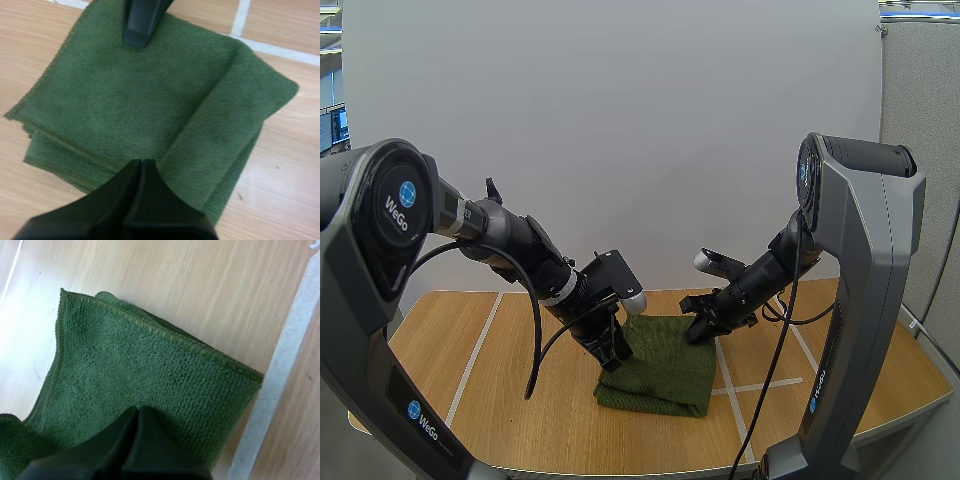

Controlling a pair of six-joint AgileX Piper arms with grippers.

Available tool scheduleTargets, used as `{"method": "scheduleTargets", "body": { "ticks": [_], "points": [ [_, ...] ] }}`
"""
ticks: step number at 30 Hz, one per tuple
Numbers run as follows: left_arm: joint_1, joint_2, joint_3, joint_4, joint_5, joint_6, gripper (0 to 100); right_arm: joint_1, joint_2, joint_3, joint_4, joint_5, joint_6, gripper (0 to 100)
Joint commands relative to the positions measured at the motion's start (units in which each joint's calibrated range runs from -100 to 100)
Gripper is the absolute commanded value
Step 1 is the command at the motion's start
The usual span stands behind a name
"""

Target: Fold the towel

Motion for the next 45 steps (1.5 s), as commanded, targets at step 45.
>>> {"method": "scheduleTargets", "body": {
  "ticks": [45],
  "points": [
    [-1.99, 13.12, -1.19, 2.69, 2.88, -3.82, 0, 1.61, -3.74, 0.27, 1.38, 7.02, -1.49, 0]
  ]
}}
